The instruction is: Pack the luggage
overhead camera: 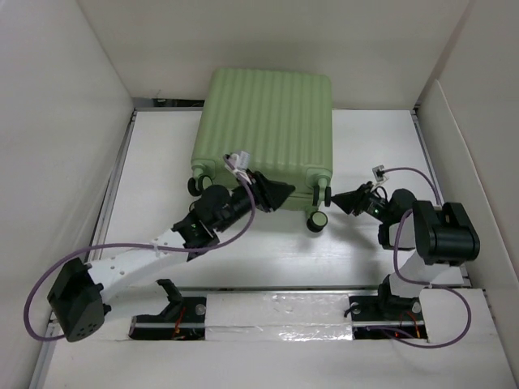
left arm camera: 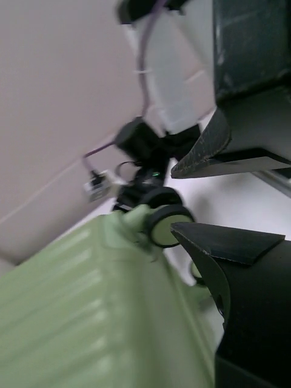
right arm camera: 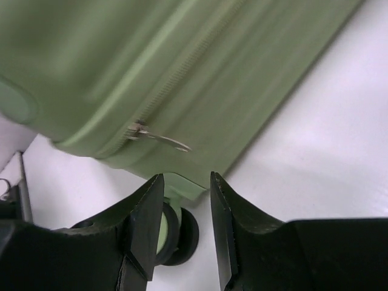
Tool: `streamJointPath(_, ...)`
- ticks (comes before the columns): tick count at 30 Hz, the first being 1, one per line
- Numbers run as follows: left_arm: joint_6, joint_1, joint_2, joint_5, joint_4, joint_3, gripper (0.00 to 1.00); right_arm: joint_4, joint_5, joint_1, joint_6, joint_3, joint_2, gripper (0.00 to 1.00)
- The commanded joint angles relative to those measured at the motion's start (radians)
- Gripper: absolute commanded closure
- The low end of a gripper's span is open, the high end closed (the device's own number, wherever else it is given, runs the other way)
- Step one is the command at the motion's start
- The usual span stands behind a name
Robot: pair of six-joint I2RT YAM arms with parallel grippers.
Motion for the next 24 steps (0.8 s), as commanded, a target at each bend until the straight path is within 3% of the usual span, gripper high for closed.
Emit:
streamJointPath(1,0.067,-0.077,0.026,-0.100,-0.018,-0.037,0.68,0.557,-0.111,-0.029,0.125,0.058,0.127,0.58)
streamJointPath(5,0.018,-0.078,0.021,-0.092,0.044,-0.161,0.68,0.556,-0.112,-0.010,0.102,0.072,0.138,0.56)
streamJointPath(11,-0.017,-0.078,0.115,-0.083,0.105,-0.225,0.68,0.556,-0.118,-0.010,0.107,0.110,0.133,0.50)
streamJointPath(15,-0.040,-0.053,0.221,0.033,0.176,-0.220,0.67,0.556,-0.138,-0.010,0.119,0.152,0.141,0.50)
streamJointPath(18,-0.054,-0.044,0.258,0.090,0.255,-0.225,0.62,0.556,-0.155,0.013,0.130,0.170,0.135,0.50)
streamJointPath(20,-0.044,-0.056,0.244,0.089,0.268,-0.217,0.50,0.554,-0.165,0.023,0.134,0.180,0.136,0.50)
streamJointPath(21,-0.039,-0.068,0.236,0.086,0.266,-0.214,0.50,0.554,-0.165,0.023,0.134,0.180,0.136,0.50)
streamJointPath(24,-0.036,-0.078,0.200,0.092,0.246,-0.202,0.32,0.556,-0.181,0.023,0.145,0.195,0.155,0.51)
